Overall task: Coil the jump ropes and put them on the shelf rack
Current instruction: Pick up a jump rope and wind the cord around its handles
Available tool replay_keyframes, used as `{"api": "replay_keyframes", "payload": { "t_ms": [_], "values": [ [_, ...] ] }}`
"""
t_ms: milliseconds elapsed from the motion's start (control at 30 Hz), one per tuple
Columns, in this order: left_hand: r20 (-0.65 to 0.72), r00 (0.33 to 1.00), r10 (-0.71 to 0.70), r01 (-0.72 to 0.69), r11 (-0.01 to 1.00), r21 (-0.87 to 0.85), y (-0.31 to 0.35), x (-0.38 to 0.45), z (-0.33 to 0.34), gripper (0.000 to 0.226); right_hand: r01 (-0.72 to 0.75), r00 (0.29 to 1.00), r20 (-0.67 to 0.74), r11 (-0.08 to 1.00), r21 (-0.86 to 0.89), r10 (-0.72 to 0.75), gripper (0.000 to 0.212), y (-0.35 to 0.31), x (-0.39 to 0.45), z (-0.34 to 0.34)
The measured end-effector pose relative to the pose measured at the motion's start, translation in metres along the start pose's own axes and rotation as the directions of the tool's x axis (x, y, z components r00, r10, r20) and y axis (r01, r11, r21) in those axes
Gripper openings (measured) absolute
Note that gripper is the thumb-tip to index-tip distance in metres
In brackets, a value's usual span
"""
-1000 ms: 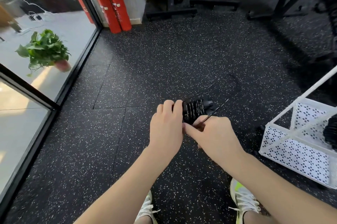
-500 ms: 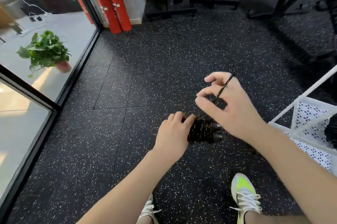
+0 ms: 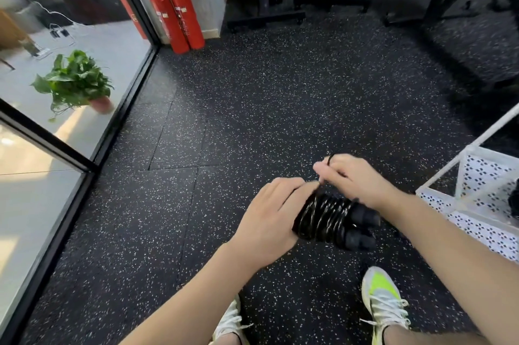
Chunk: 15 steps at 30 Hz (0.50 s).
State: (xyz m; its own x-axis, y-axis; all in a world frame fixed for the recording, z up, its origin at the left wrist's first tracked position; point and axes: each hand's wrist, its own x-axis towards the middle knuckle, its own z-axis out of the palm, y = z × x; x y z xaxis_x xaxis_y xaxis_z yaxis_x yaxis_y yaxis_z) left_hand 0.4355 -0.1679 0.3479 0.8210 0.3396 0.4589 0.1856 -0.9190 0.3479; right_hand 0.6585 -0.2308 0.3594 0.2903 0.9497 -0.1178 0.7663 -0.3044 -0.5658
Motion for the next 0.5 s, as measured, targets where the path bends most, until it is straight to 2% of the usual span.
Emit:
{"api": "replay_keyframes", "payload": {
  "t_ms": [100, 167, 200, 233, 267, 300, 367, 433, 500],
  "values": [
    [-0.012, 0.997, -0.083, 0.083, 0.991, 0.107, -0.003, 0.004, -0.007, 0.076, -0.031, 0.996, -0.076, 0.976, 0.215, 0.048, 0.033, -0.008, -0.005, 0.017],
    [-0.027, 0.99, -0.135, 0.138, 0.983, 0.124, -0.004, 0.004, -0.009, 0.09, -0.065, 0.994, -0.052, 0.914, 0.4, 0.094, 0.017, -0.021, -0.015, 0.013],
    [-0.042, 0.986, -0.161, 0.165, 0.979, 0.119, -0.002, 0.006, -0.01, 0.094, -0.046, 0.999, 0.002, 0.881, 0.47, 0.052, 0.019, -0.033, -0.025, 0.007],
    [-0.059, 0.979, -0.195, 0.2, 0.974, 0.107, 0.0, 0.007, -0.011, 0.093, -0.084, 0.996, 0.083, 0.814, 0.575, 0.044, 0.032, -0.04, -0.03, 0.009],
    [-0.072, 0.969, -0.237, 0.243, 0.966, 0.088, 0.003, 0.009, -0.012, 0.088, -0.096, 0.994, 0.096, 0.8, 0.592, 0.048, 0.043, -0.042, -0.032, 0.016],
    [-0.081, 0.957, -0.278, 0.283, 0.957, 0.06, 0.005, 0.012, -0.013, 0.081, -0.08, 0.997, 0.058, 0.827, 0.556, 0.057, 0.05, -0.045, -0.034, 0.023],
    [-0.08, 0.935, -0.344, 0.342, 0.939, -0.048, 0.006, 0.015, -0.014, 0.07, -0.066, 0.997, 0.001, 0.802, 0.594, 0.082, 0.048, -0.057, -0.03, 0.024],
    [-0.068, 0.915, -0.397, 0.387, 0.914, -0.125, 0.003, 0.018, -0.017, 0.063, 0.06, 0.996, -0.088, 0.762, 0.645, -0.004, 0.039, -0.066, -0.022, 0.019],
    [-0.052, 0.898, -0.437, 0.426, 0.893, -0.147, 0.0, 0.021, -0.022, 0.062, 0.159, 0.964, -0.265, 0.838, 0.523, -0.017, 0.024, -0.066, -0.018, 0.015]
  ]
}}
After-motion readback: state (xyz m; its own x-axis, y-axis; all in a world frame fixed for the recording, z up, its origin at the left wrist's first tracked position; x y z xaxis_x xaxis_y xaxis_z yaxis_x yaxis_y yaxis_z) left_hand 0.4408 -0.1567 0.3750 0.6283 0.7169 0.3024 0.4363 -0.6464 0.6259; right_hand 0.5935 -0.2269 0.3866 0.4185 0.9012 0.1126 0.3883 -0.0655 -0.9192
